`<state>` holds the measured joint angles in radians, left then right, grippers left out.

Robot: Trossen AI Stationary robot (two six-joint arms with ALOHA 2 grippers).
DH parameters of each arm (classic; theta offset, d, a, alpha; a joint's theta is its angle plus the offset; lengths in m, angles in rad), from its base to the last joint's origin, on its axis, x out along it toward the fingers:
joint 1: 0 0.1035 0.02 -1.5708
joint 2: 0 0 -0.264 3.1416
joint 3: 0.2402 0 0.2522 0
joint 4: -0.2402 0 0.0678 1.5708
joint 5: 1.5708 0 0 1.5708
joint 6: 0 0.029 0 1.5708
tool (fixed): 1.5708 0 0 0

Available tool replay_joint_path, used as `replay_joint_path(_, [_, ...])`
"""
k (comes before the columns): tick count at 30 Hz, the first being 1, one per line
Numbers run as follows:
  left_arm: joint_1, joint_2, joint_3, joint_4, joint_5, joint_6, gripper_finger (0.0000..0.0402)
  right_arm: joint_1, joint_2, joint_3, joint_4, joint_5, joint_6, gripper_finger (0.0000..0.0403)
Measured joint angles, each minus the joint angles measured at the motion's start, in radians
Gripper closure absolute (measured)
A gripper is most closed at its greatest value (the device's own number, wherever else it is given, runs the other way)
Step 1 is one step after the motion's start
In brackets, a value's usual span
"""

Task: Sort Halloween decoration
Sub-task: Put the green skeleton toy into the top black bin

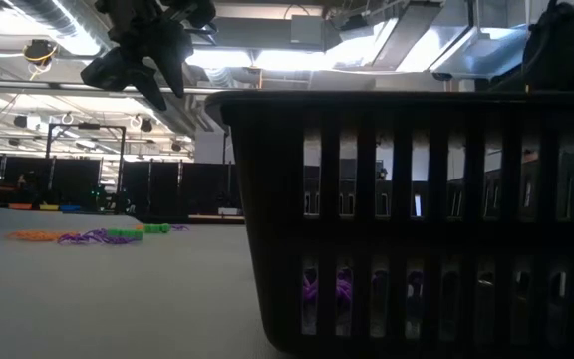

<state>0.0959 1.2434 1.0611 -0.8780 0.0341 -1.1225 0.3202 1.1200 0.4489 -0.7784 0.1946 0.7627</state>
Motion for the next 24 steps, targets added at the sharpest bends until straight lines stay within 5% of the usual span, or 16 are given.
replay_joint_path(13, [0.0,0.0,0.0,0.0,0.0,0.0,0.0278,0.0,0.053,0.028,0.016,0.026,0.015,0.0385])
replay_joint_path(24, [0.0,0.0,0.0,0.0,0.0,0.0,0.0278,0.0,0.047,0.268,-0.015,0.197,-0.097,0.0365])
